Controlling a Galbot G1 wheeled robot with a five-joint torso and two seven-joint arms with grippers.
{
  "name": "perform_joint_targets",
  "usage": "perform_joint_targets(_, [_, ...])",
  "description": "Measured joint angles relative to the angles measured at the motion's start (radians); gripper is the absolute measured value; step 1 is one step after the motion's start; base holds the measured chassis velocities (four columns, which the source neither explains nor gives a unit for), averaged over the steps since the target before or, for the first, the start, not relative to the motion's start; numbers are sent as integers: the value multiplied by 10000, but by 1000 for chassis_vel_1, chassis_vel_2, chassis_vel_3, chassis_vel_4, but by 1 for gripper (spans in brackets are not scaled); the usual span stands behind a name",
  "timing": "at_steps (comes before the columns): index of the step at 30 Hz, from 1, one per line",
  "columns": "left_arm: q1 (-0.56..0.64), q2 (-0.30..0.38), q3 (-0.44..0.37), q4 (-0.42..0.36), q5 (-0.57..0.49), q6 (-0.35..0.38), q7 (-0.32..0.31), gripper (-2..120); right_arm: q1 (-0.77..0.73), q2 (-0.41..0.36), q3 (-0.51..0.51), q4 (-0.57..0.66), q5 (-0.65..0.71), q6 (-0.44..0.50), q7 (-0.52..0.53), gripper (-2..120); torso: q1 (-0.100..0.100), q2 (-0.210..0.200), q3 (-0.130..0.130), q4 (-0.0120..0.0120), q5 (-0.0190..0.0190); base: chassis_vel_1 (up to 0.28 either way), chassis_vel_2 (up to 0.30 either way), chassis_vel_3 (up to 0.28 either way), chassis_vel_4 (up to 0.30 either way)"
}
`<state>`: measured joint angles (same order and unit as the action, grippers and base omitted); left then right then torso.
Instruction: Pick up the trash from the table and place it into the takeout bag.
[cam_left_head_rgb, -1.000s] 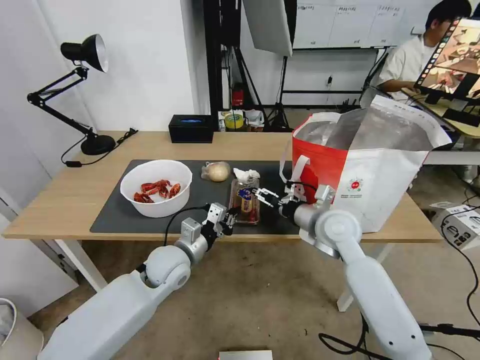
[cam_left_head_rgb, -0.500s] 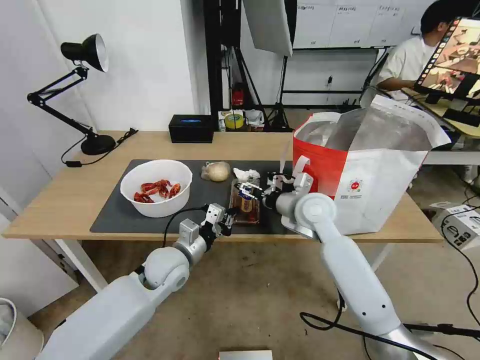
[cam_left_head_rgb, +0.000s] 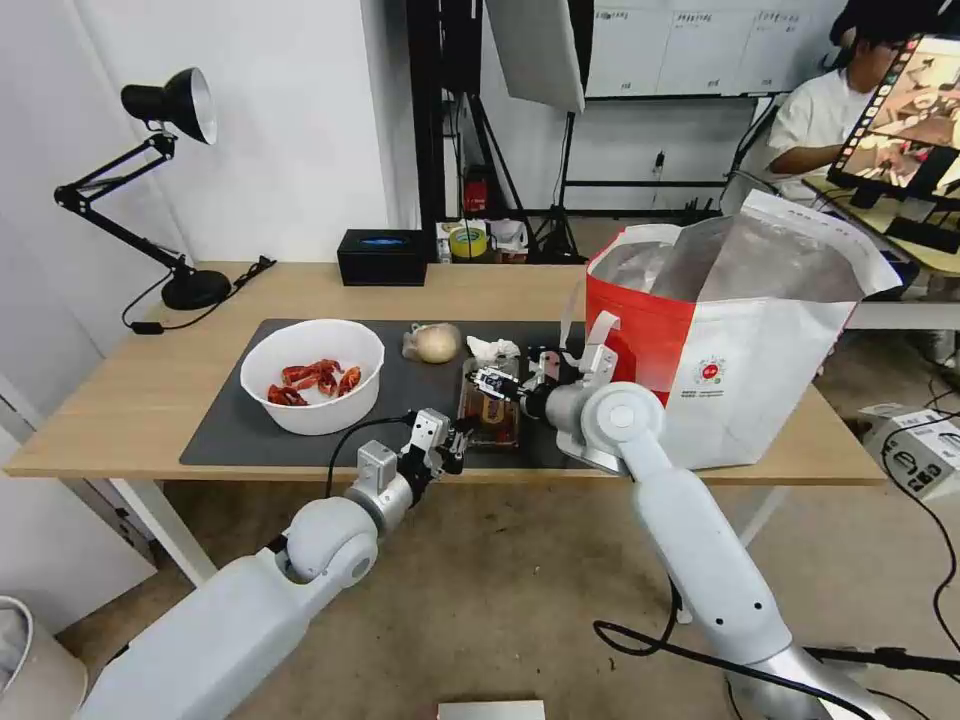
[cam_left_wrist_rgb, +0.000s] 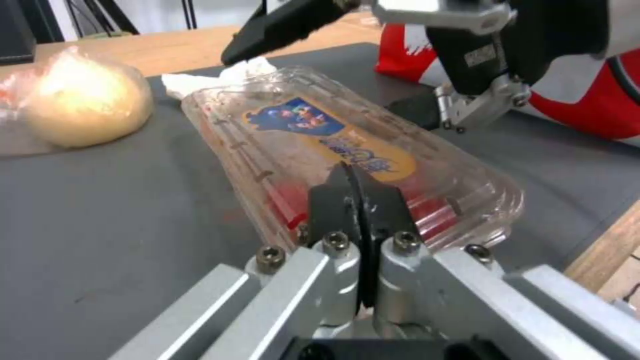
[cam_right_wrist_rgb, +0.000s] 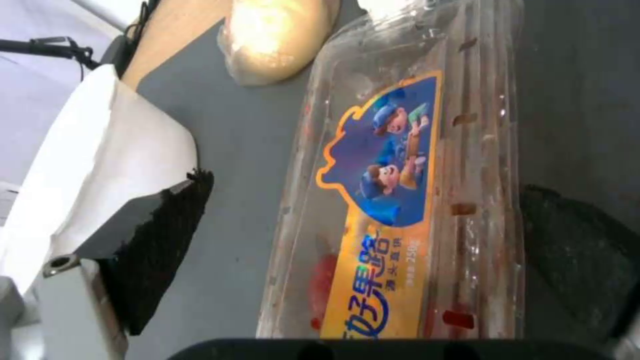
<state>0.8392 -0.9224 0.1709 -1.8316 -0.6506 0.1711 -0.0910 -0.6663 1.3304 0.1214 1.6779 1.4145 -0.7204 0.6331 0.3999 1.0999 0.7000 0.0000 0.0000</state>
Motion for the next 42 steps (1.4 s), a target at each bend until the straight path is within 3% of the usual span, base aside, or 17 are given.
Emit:
perform_joint_targets(17, [4,99,-22,-143,-87,-16,-10,0,228,250,-134,-444,460,-9,213,100,0,3,0,0,1,0,0,0,0])
perform_joint_targets(21, [19,102,-23,-176,-98,-19,-25,0,301,277,-264,-506,583,-9,591,95,1,2,0,0,0,0,0,0,0])
perform_joint_targets(25, [93,102,-25,-232,-99,-23,-39,0,311,276,-236,-570,904,-1,1156,76,-3,5,-4,-2,-1,0,0,0,0])
perform_joint_targets(29, [103,117,-48,-253,-103,-24,-39,0,285,244,-218,-570,956,0,1195,68,-2,5,-4,-4,-2,0,0,0,0])
perform_joint_targets(30, [106,166,-84,-274,-116,-25,-41,0,269,225,-205,-571,971,1,1210,60,-2,5,-4,-5,-1,0,0,0,0])
perform_joint_targets(34, [171,298,-218,-409,-202,-28,-44,0,250,216,-183,-590,971,1,1224,46,-1,3,-2,-5,0,0,0,0,0])
perform_joint_targets(36, [370,404,-450,-555,-248,-32,-44,0,239,235,-171,-613,972,2,1182,36,0,3,0,-3,1,0,0,0,0])
perform_joint_targets(40, [651,451,-730,-666,-249,-48,-41,0,239,273,-181,-621,980,0,1029,28,1,0,1,1,2,0,0,0,0])
perform_joint_targets(42, [1319,522,-1449,-922,-156,-173,-19,0,329,366,-221,-649,971,-8,803,17,2,0,1,-3,0,0,0,0,0])
